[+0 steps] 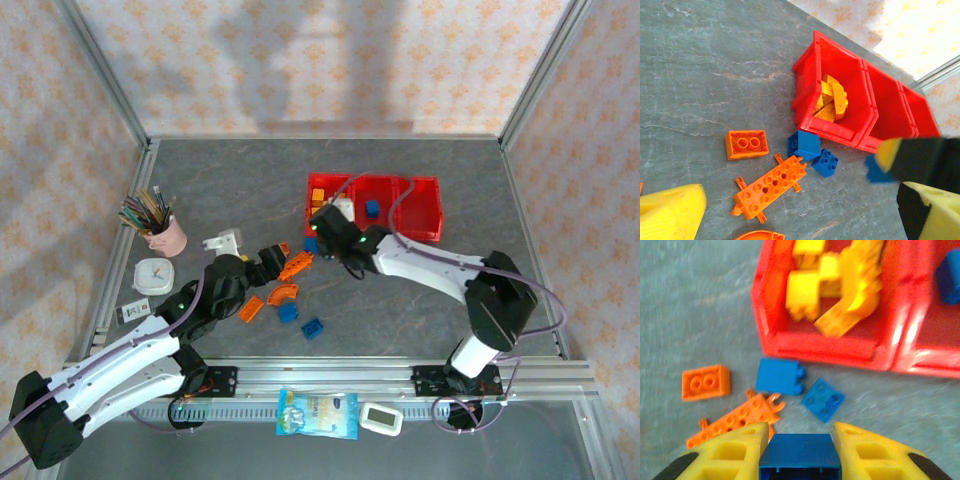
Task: Sort the legos into containers by color
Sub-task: Pick up the lego from the center of the table, then place the lego in the container.
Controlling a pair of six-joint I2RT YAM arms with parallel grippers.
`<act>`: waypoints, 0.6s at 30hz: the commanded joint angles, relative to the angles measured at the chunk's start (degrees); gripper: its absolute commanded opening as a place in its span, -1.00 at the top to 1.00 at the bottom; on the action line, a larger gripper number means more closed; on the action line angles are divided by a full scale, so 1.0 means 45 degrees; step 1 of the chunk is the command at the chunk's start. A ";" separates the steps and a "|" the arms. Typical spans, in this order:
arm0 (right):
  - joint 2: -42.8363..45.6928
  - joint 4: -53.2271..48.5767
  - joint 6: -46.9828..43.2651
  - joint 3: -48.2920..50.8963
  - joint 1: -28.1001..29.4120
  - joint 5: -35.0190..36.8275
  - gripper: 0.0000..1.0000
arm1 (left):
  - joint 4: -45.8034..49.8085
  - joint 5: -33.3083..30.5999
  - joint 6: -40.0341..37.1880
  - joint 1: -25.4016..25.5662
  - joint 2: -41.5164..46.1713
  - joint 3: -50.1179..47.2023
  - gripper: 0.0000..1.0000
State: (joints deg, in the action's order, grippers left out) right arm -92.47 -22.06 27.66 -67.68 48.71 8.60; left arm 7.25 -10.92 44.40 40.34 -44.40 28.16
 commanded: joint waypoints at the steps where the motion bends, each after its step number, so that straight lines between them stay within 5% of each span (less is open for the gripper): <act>1: 0.0732 -0.0656 -0.0548 0.0193 -0.1127 0.0715 0.41 | -0.0686 0.0322 -0.0469 -0.0097 -0.0466 0.0638 -0.98; 10: -0.0059 0.0558 -0.1496 -0.0378 -0.4298 -0.0763 0.41 | -0.1506 0.0993 -0.0901 -0.0097 -0.2509 0.1659 -0.98; 18: -0.2192 0.1432 -0.1900 -0.1680 -0.5213 -0.2126 0.42 | -0.1786 0.1219 -0.1020 -0.0116 -0.3499 0.2177 -0.98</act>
State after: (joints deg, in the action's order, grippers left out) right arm -100.55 -18.26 20.84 -72.53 25.69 1.41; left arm 1.02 -6.22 41.32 40.34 -59.46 35.97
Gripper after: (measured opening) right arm 0.314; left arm 0.991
